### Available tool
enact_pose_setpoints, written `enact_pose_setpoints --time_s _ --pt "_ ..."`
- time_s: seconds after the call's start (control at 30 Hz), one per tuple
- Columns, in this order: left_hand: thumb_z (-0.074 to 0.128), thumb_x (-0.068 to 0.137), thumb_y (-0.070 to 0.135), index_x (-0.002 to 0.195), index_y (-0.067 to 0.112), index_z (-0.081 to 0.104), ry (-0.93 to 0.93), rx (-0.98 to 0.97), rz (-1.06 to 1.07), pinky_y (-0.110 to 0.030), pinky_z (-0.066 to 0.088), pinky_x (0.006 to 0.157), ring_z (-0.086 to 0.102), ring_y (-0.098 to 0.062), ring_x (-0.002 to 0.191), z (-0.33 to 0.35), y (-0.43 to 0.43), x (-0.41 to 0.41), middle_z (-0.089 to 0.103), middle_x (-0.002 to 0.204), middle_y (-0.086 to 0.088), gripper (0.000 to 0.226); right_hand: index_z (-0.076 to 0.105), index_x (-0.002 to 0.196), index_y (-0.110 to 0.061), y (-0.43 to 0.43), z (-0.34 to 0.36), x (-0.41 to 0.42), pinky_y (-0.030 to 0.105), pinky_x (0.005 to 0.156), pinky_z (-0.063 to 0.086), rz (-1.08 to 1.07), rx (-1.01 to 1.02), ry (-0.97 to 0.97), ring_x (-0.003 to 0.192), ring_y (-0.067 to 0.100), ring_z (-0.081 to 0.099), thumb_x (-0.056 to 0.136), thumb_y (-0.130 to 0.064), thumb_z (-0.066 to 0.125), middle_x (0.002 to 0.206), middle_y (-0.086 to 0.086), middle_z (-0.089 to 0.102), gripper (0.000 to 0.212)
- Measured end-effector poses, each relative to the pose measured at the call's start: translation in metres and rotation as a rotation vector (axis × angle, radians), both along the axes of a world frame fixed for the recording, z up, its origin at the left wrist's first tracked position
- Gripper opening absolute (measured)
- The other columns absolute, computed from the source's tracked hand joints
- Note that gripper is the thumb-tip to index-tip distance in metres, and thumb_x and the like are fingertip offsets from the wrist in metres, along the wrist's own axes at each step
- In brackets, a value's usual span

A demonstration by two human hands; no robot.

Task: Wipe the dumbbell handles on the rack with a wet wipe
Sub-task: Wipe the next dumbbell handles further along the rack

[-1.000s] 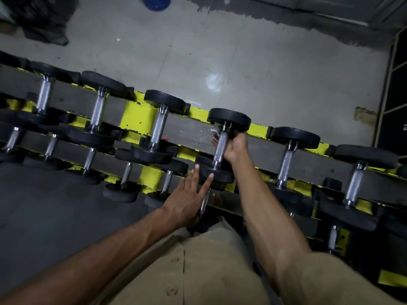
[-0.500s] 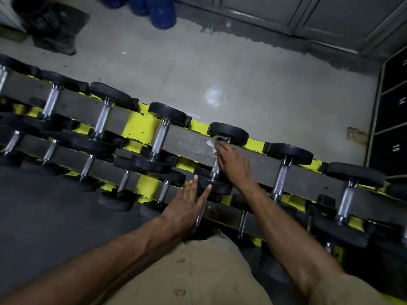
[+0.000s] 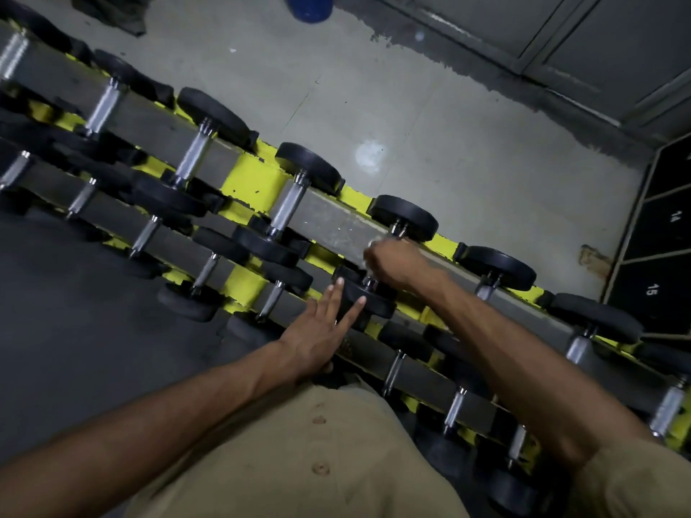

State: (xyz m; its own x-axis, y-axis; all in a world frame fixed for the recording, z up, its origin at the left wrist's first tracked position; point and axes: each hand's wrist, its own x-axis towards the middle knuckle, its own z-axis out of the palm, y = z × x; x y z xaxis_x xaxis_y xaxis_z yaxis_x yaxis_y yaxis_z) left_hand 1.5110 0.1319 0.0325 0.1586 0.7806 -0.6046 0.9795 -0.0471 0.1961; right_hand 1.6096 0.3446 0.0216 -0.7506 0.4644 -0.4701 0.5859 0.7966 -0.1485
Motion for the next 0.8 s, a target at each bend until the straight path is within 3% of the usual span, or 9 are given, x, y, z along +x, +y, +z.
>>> enact_pose_setpoints --time_s 0.07,0.1,0.23,0.4,0.53,0.63,0.7,0.8 --pt "0.077 0.089 0.046 0.146 0.014 -0.046 -0.008 0.015 0.012 -0.058 0.017 0.127 -0.013 -0.053 0.156 -0.003 0.000 0.000 -0.041 0.152 -0.039 0.139 0.067 0.099 -0.019 -0.017 -0.002 -0.008 0.037 0.073 0.055 0.052 -0.194 -0.138 0.093 0.030 0.068 0.096 -0.029 0.055 0.106 0.010 0.072 0.016" --pt "0.077 0.088 0.046 0.147 0.014 -0.046 -0.014 0.020 0.017 -0.058 0.017 0.127 -0.013 -0.053 0.156 -0.004 -0.001 0.000 -0.042 0.151 -0.039 0.140 0.067 0.100 -0.018 -0.018 0.000 -0.011 0.036 0.073 0.055 0.063 -0.195 -0.165 0.094 0.031 0.067 0.097 -0.030 0.054 0.106 0.010 0.072 0.018" --pt "0.077 0.088 0.042 0.153 0.014 -0.041 -0.015 0.016 0.011 -0.058 0.015 0.127 -0.013 -0.053 0.156 -0.004 -0.001 0.000 -0.039 0.155 -0.039 0.137 0.068 0.108 -0.016 0.006 0.005 -0.016 0.036 0.066 0.047 0.041 0.158 -0.161 0.097 0.031 0.068 0.100 -0.029 0.052 0.108 0.008 0.069 0.022" --pt "0.073 0.092 0.036 0.156 0.016 -0.038 -0.032 0.013 0.022 -0.058 0.013 0.128 -0.014 -0.051 0.156 -0.004 0.001 0.000 -0.041 0.154 -0.038 0.129 0.060 0.090 -0.025 -0.012 0.003 -0.012 0.034 0.068 0.050 0.110 -0.153 -0.181 0.083 0.025 0.060 0.101 -0.037 0.051 0.103 0.008 0.071 0.019" --pt "0.076 0.088 0.039 0.152 0.017 -0.041 -0.027 0.011 0.011 -0.058 0.013 0.128 -0.013 -0.052 0.156 -0.004 0.001 -0.001 -0.038 0.156 -0.039 0.135 0.067 0.103 -0.020 0.004 0.001 -0.014 0.034 0.065 0.042 0.086 0.120 -0.151 0.090 0.027 0.063 0.101 -0.034 0.049 0.107 0.003 0.069 0.023" --pt "0.077 0.088 0.041 0.151 0.016 -0.041 -0.029 0.002 0.001 -0.058 0.014 0.128 -0.012 -0.052 0.156 -0.003 0.002 -0.002 -0.037 0.156 -0.040 0.137 0.069 0.104 -0.014 -0.012 -0.011 -0.016 0.036 0.070 0.051 0.061 -0.008 -0.182 0.094 0.033 0.067 0.099 -0.035 0.053 0.107 0.010 0.070 0.027" --pt "0.078 0.088 0.043 0.153 0.016 -0.040 -0.032 0.000 -0.008 -0.058 0.015 0.128 -0.012 -0.052 0.156 -0.004 0.003 -0.003 -0.038 0.155 -0.040 0.137 0.069 0.097 -0.016 -0.020 -0.013 -0.010 0.034 0.067 0.052 0.053 -0.081 -0.118 0.088 0.033 0.067 0.097 -0.033 0.057 0.103 0.011 0.070 0.021" --pt "0.076 0.089 0.046 0.151 0.015 -0.042 -0.031 0.004 -0.018 -0.058 0.017 0.128 -0.012 -0.052 0.156 -0.004 0.003 -0.005 -0.039 0.155 -0.040 0.137 0.067 0.091 -0.021 -0.019 -0.010 0.013 0.036 0.061 0.052 -0.019 -0.010 0.124 0.076 0.027 0.061 0.091 -0.030 0.066 0.101 0.005 0.060 0.009"
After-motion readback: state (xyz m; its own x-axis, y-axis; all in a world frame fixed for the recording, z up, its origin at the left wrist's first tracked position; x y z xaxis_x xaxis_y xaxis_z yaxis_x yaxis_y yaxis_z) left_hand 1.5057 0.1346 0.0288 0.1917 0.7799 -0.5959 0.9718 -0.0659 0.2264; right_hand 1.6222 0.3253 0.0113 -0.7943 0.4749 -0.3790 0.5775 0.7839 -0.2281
